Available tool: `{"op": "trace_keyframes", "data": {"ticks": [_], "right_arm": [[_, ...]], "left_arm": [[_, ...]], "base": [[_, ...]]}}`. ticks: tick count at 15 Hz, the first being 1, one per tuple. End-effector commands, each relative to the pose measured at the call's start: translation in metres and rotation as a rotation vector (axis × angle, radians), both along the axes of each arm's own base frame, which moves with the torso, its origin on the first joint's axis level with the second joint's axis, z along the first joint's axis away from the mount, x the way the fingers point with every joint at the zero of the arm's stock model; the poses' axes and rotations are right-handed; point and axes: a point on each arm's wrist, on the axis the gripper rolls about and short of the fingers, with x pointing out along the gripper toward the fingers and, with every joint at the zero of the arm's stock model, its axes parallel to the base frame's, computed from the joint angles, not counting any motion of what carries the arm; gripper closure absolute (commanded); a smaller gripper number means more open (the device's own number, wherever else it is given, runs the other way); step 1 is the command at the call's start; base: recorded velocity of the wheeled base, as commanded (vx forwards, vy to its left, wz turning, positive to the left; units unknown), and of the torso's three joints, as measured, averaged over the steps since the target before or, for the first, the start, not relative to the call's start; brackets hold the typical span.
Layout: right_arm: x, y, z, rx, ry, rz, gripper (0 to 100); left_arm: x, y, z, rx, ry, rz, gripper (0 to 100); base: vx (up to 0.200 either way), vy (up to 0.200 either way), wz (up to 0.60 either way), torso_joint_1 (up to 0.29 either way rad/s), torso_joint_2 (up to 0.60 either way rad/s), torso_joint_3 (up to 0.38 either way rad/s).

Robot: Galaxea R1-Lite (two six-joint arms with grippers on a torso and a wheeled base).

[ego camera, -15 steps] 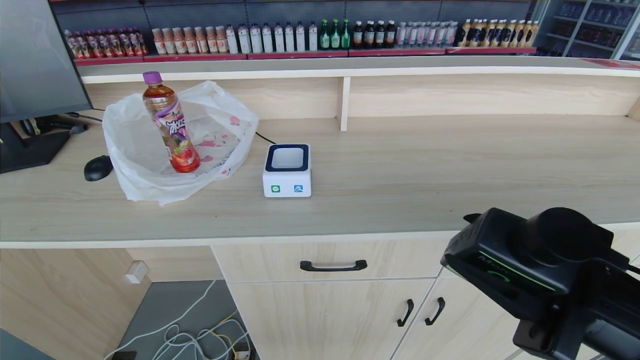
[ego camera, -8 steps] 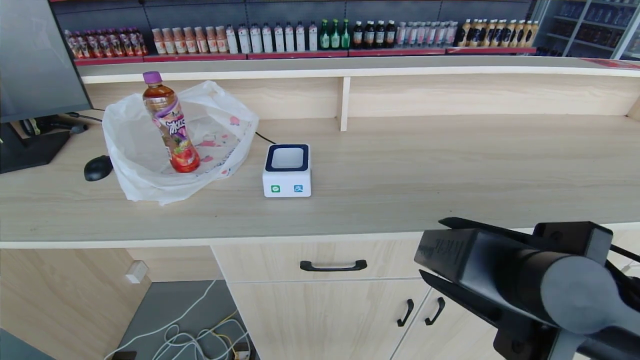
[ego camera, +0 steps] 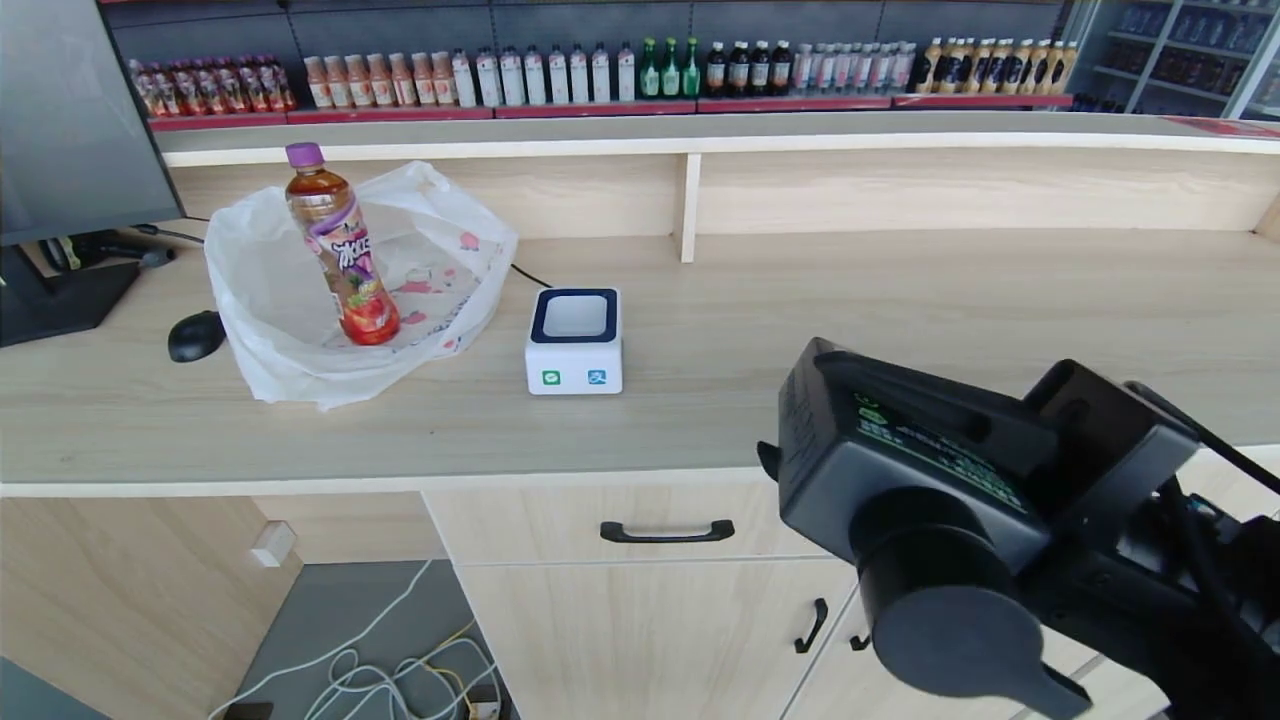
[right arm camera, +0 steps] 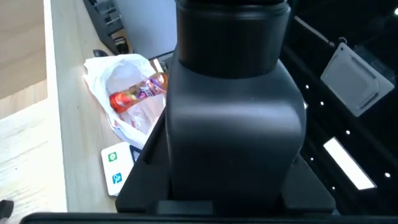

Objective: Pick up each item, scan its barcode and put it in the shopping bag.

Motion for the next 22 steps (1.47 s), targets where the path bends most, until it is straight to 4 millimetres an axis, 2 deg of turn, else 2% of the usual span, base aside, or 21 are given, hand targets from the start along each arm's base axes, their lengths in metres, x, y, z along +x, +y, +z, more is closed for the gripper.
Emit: {"op": "trace_keyframes", "data": {"ticks": [1, 3, 5, 9, 15, 22], "right_arm": [[-0.011, 0.012, -0.013, -0.047, 0.013, 0.062, 100], [-0.012, 0.014, -0.012, -0.058, -0.041, 0.052, 100], [-0.008, 0.021, -0.008, -0.072, -0.167, 0.014, 100], [-0.015, 0.031, -0.006, -0.079, -0.247, 0.045, 100], [-0.019, 0.028, 0.008, -0.045, -0.348, 0.012, 100], [-0.025, 0.022, 0.009, -0.044, -0.370, 0.009, 100]], "left_arm": [[0.000, 0.000, 0.000, 0.000, 0.000, 0.000, 0], [0.000, 0.000, 0.000, 0.000, 0.000, 0.000, 0], [0.000, 0.000, 0.000, 0.000, 0.000, 0.000, 0], [0.000, 0.000, 0.000, 0.000, 0.000, -0.002, 0], [0.000, 0.000, 0.000, 0.000, 0.000, 0.000, 0], [0.000, 0.000, 0.000, 0.000, 0.000, 0.000, 0]], "base": [[0.000, 0.000, 0.00, 0.000, 0.00, 0.000], [0.000, 0.000, 0.00, 0.000, 0.00, 0.000], [0.000, 0.000, 0.00, 0.000, 0.00, 0.000], [0.000, 0.000, 0.00, 0.000, 0.00, 0.000], [0.000, 0.000, 0.00, 0.000, 0.00, 0.000], [0.000, 0.000, 0.00, 0.000, 0.00, 0.000]]}}
